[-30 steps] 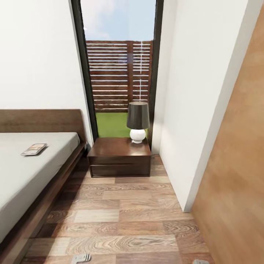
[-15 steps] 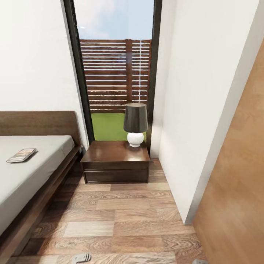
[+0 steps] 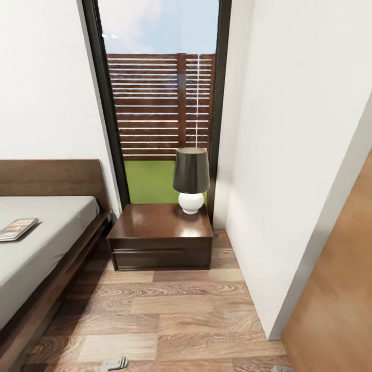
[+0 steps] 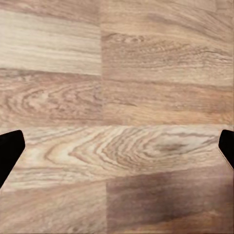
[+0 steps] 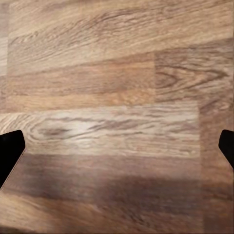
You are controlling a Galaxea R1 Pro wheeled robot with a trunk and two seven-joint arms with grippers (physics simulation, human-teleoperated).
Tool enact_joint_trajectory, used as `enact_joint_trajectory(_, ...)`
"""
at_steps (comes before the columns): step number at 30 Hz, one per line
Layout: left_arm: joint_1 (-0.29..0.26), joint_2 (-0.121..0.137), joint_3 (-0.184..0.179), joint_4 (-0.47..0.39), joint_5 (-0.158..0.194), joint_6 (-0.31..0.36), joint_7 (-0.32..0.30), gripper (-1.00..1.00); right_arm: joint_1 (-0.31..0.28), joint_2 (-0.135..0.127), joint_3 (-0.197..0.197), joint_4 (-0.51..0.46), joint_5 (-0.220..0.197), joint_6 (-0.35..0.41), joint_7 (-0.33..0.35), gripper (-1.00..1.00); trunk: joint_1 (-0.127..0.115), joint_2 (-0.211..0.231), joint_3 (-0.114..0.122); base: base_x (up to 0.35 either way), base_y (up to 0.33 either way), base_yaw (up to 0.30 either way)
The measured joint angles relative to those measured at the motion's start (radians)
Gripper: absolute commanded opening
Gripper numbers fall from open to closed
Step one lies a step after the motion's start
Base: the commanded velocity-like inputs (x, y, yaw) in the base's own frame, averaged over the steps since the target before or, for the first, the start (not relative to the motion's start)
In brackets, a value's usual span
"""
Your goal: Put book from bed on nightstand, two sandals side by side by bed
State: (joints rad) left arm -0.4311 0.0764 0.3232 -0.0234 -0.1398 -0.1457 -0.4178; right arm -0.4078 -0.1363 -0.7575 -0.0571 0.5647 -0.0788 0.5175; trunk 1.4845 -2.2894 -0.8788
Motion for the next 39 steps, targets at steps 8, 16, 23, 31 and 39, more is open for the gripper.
enact_joint_trajectory(8,0.0,0.0,0.0,0.001,0.0,0.0,0.001,1.0,0.0,0.0,0.0,0.0,0.0,0.0,0.0,1.0,0.0,0.0,0.0,0.309,0.0,0.0)
enact_joint_trajectory(16,0.0,0.0,0.0,0.001,0.0,0.0,0.001,1.0,0.0,0.0,0.0,0.0,0.001,0.0,0.0,1.0,0.0,0.0,0.0,0.309,0.0,0.0)
enact_joint_trajectory(23,0.0,0.0,0.0,0.001,0.0,0.0,0.0,1.0,0.0,0.0,0.0,0.0,0.001,0.0,0.0,1.0,0.0,0.0,0.0,0.308,0.0,0.0)
enact_joint_trajectory(31,0.0,0.0,0.0,0.0,0.0,0.0,0.001,1.0,0.0,0.0,0.0,0.0,0.001,0.0,0.0,1.0,0.0,0.0,0.0,0.283,0.047,0.0)
enact_joint_trajectory(39,0.0,0.0,0.0,0.0,0.0,0.0,0.001,1.0,0.0,0.0,0.0,0.0,0.001,0.0,0.0,1.0,0.0,0.0,0.0,0.231,0.186,0.0)
